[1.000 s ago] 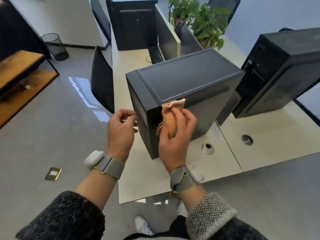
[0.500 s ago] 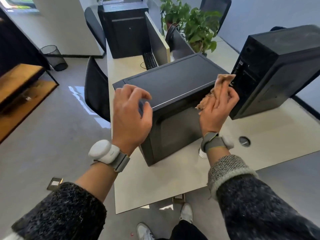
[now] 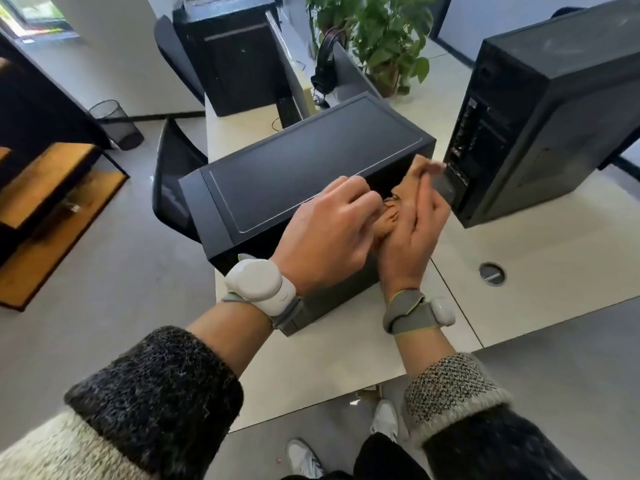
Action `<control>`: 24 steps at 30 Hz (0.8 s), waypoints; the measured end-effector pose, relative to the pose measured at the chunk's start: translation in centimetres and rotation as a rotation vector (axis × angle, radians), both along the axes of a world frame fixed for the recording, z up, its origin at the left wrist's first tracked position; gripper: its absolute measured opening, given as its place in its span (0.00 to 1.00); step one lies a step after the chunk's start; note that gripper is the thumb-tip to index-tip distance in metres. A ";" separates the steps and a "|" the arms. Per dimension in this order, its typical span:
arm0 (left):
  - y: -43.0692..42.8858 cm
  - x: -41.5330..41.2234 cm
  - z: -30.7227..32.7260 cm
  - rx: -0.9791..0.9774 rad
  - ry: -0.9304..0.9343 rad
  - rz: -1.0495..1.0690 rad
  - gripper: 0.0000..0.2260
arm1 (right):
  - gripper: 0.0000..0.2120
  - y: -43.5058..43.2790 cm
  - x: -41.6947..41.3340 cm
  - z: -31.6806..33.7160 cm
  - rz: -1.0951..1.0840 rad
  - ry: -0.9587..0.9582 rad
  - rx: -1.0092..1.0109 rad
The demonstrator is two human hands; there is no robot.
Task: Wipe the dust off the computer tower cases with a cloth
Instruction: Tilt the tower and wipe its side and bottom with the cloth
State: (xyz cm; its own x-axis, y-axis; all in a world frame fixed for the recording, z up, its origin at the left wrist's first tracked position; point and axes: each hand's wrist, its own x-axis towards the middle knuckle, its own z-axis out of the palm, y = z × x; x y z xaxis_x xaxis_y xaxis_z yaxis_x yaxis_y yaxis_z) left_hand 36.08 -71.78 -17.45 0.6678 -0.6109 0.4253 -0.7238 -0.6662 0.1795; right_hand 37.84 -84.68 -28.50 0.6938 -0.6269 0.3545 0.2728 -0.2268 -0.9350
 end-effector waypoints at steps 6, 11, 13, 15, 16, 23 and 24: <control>-1.5 -0.6 -4.3 0.001 0.361 0.058 0.05 | 0.22 0.4 -0.4 -5.0 -0.010 0.083 -0.065; -0.2 -1.5 -8.2 0.067 0.563 0.224 0.05 | 0.24 0.4 0.0 -13.6 -0.067 0.334 0.019; 0.1 -1.7 -9.2 0.087 0.615 0.264 0.06 | 0.26 0.6 0.1 -16.3 -0.066 0.466 0.052; 0.2 -1.9 -10.1 0.096 0.671 0.299 0.06 | 0.30 0.6 0.2 -18.2 -0.038 0.608 0.079; 0.2 -1.9 -10.4 0.098 0.693 0.313 0.06 | 0.33 0.4 0.1 -18.7 0.000 0.690 0.103; -0.6 -1.7 -12.1 0.032 0.791 0.398 0.06 | 0.20 -1.9 1.3 -19.5 0.087 0.895 0.175; -0.7 -1.6 -12.2 0.004 0.805 0.416 0.05 | 0.15 -2.4 1.1 -19.1 0.098 0.864 0.154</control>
State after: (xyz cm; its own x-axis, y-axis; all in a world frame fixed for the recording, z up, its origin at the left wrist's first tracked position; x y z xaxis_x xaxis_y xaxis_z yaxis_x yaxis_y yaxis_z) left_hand 34.46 -72.46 -29.70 0.9294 -0.2545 -0.2675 -0.0812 -0.8477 0.5242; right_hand 38.92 -87.09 -47.63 0.7335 -0.5477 -0.4024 -0.5319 -0.0940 -0.8416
